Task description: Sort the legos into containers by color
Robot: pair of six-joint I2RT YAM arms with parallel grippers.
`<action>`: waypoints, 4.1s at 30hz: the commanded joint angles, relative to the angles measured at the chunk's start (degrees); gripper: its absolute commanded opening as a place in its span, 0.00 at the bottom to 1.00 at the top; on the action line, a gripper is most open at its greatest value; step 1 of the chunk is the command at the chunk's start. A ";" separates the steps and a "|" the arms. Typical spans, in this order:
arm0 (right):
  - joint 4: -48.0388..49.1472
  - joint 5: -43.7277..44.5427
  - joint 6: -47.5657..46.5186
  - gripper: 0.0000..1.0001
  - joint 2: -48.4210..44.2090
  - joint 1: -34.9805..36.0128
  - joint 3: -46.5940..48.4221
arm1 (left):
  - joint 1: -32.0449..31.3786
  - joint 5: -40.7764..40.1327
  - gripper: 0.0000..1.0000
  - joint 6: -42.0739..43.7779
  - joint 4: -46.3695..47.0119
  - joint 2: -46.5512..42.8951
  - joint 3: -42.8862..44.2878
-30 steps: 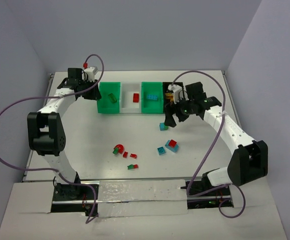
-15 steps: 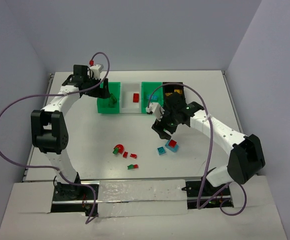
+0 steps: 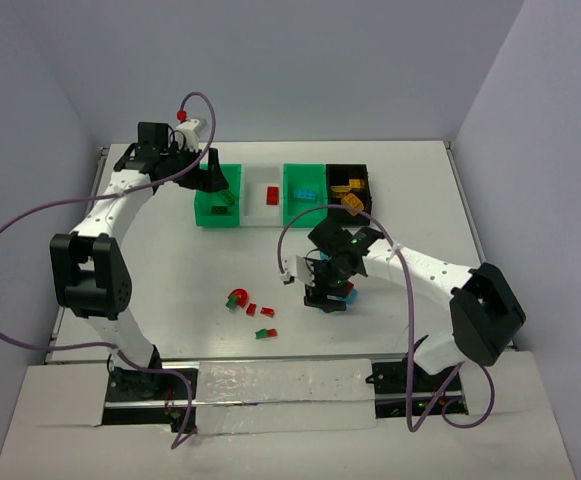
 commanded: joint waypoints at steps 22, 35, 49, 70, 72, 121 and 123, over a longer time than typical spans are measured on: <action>8.87 5.02 -2.38 0.15 2.71 2.75 1.84 | -0.09 3.20 0.99 -0.75 0.62 -8.11 -1.16; 19.18 7.98 23.21 0.00 24.71 -11.69 39.18 | -0.01 1.74 0.99 -3.57 4.98 -12.16 -6.70; 19.52 12.72 25.87 0.74 36.13 -15.44 49.41 | -0.01 1.74 0.99 -3.79 6.07 -13.38 -8.64; -7.80 -11.10 -17.16 0.68 15.29 -18.26 26.71 | -0.01 12.22 0.99 -2.38 5.53 -14.23 -9.41; -7.53 -10.30 -18.63 0.69 15.96 -18.26 24.63 | -0.01 12.69 0.99 -1.70 5.53 -14.62 -9.70; 7.88 -5.96 -19.23 0.18 17.46 -20.45 11.75 | -0.01 14.76 0.98 -0.02 7.06 -17.20 -13.75; 5.70 -10.33 -16.10 0.15 14.39 -20.37 13.92 | -0.06 17.72 0.97 -0.40 10.32 -19.73 -17.07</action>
